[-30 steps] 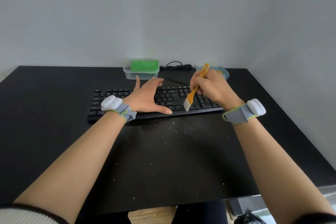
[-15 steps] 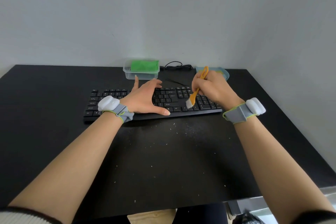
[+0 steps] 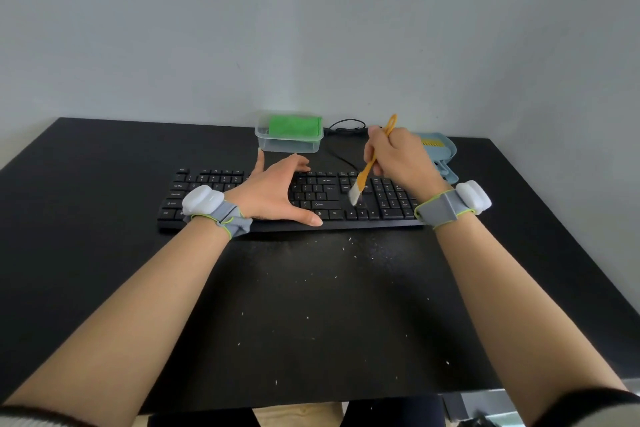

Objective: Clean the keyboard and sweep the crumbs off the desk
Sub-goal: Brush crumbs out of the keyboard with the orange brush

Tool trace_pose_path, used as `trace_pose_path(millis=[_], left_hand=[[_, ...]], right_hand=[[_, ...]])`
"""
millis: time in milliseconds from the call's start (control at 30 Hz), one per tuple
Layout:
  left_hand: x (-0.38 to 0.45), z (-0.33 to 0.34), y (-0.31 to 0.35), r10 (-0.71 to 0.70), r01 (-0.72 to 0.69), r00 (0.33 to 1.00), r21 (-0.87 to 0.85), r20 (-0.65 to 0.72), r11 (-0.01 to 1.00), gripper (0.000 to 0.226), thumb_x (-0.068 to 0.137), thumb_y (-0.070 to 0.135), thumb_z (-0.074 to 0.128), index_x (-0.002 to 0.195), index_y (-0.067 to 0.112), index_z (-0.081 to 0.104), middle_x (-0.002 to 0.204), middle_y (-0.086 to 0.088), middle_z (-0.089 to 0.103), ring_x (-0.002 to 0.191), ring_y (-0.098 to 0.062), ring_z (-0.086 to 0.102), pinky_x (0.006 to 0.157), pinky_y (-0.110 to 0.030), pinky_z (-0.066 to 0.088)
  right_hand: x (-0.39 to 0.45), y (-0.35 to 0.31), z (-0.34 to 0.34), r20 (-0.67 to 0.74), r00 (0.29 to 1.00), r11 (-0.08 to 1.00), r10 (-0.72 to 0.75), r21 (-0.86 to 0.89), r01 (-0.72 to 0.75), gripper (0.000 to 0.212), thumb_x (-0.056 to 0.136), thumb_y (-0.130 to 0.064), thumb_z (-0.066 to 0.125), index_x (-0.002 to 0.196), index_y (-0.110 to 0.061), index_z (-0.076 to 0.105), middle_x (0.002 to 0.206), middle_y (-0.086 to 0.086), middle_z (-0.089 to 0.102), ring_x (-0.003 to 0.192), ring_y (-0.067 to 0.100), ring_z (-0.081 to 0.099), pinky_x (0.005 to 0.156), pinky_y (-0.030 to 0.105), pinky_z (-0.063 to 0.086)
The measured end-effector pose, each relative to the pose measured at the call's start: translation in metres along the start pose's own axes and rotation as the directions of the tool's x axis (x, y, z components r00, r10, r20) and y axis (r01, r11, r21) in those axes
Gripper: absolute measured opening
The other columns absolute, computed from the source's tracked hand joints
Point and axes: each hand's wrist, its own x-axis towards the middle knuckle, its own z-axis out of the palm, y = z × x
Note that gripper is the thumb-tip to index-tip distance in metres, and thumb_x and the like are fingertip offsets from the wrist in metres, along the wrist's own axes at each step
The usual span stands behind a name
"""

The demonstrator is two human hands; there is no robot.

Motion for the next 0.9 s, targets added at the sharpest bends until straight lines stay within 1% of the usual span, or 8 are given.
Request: trace_pose_path(millis=[100, 167, 300, 433, 567, 633, 800, 900], left_hand=[[-0.001, 0.000, 0.000, -0.009, 0.009, 1.000, -0.012, 0.012, 1.000, 0.116, 0.061, 0.074, 0.076, 0.149, 0.019, 0.023, 0.151, 0.009, 0.041, 0.143, -0.011, 0.032, 0.118, -0.055, -0.017], [-0.001, 0.000, 0.001, -0.008, 0.008, 1.000, -0.013, 0.014, 1.000, 0.116, 0.061, 0.074, 0.075, 0.149, 0.019, 0.022, 0.152, 0.009, 0.041, 0.143, -0.012, 0.032, 0.118, -0.054, -0.017], [-0.002, 0.001, 0.000, -0.018, 0.018, 1.000, -0.018, 0.007, 1.000, 0.117, 0.061, 0.074, 0.075, 0.149, 0.019, 0.022, 0.152, 0.010, 0.041, 0.143, -0.011, 0.033, 0.118, -0.054, -0.017], [-0.002, 0.002, -0.002, -0.021, 0.021, 1.000, -0.014, 0.002, 1.000, 0.117, 0.061, 0.076, 0.074, 0.149, 0.019, 0.022, 0.152, 0.009, 0.041, 0.143, -0.012, 0.033, 0.118, -0.054, -0.017], [-0.002, 0.002, -0.003, -0.021, 0.021, 1.000, -0.010, -0.010, 1.000, 0.116, 0.061, 0.076, 0.074, 0.148, 0.019, 0.022, 0.151, 0.008, 0.042, 0.142, -0.012, 0.034, 0.118, -0.053, -0.019], [-0.002, 0.002, -0.004, -0.023, 0.023, 1.000, -0.008, -0.011, 1.000, 0.116, 0.061, 0.076, 0.074, 0.148, 0.019, 0.022, 0.152, 0.008, 0.041, 0.143, -0.012, 0.034, 0.117, -0.053, -0.019], [-0.002, 0.003, -0.003, -0.031, 0.031, 1.000, -0.009, -0.006, 0.999, 0.117, 0.060, 0.076, 0.073, 0.148, 0.019, 0.022, 0.152, 0.008, 0.041, 0.143, -0.012, 0.034, 0.118, -0.054, -0.018], [-0.002, 0.003, -0.002, -0.032, 0.032, 0.999, -0.008, 0.001, 0.999, 0.117, 0.060, 0.076, 0.073, 0.148, 0.019, 0.022, 0.152, 0.008, 0.040, 0.143, -0.013, 0.034, 0.117, -0.054, -0.018]], right_hand=[[0.002, -0.004, 0.000, -0.055, 0.997, 0.998, -0.063, 0.009, 0.063, 0.053, 0.107, -0.036, 0.036, 0.066, -0.018, 0.065, 0.056, 0.002, 0.064, 0.045, 0.001, 0.055, 0.055, 0.011, 0.042], [0.001, -0.003, 0.005, -0.015, 0.996, 0.995, -0.088, -0.038, 0.087, 0.052, 0.106, -0.036, 0.037, 0.067, -0.017, 0.066, 0.057, 0.002, 0.066, 0.048, 0.004, 0.058, 0.059, 0.016, 0.046], [-0.003, -0.003, 0.003, 0.030, 0.998, 0.996, -0.055, -0.067, 0.057, 0.059, 0.105, -0.032, 0.036, 0.058, -0.015, 0.067, 0.041, -0.004, 0.056, 0.043, 0.003, 0.054, 0.050, 0.008, 0.039], [-0.011, -0.003, 0.002, 0.007, 0.994, 0.991, -0.107, -0.078, 0.108, 0.059, 0.107, -0.033, 0.035, 0.062, -0.013, 0.068, 0.046, -0.004, 0.058, 0.047, 0.006, 0.057, 0.051, 0.007, 0.040], [-0.016, -0.001, 0.000, 0.031, 0.997, 0.996, -0.069, -0.056, 0.070, 0.061, 0.105, -0.033, 0.036, 0.055, -0.016, 0.066, 0.039, -0.006, 0.054, 0.041, 0.004, 0.052, 0.048, 0.009, 0.039], [-0.018, -0.002, -0.001, 0.006, 0.996, 0.994, -0.091, -0.057, 0.091, 0.060, 0.106, -0.034, 0.036, 0.059, -0.015, 0.067, 0.043, -0.006, 0.056, 0.044, 0.002, 0.055, 0.050, 0.007, 0.038], [-0.021, 0.000, -0.003, 0.029, 0.996, 0.996, -0.082, -0.026, 0.082, 0.059, 0.106, -0.033, 0.037, 0.059, -0.014, 0.067, 0.044, -0.003, 0.056, 0.041, 0.003, 0.053, 0.049, 0.009, 0.038], [-0.020, 0.001, -0.001, 0.027, 0.995, 0.993, -0.098, -0.068, 0.099, 0.059, 0.105, -0.032, 0.037, 0.058, -0.015, 0.067, 0.044, -0.003, 0.057, 0.043, 0.005, 0.053, 0.050, 0.008, 0.039]])
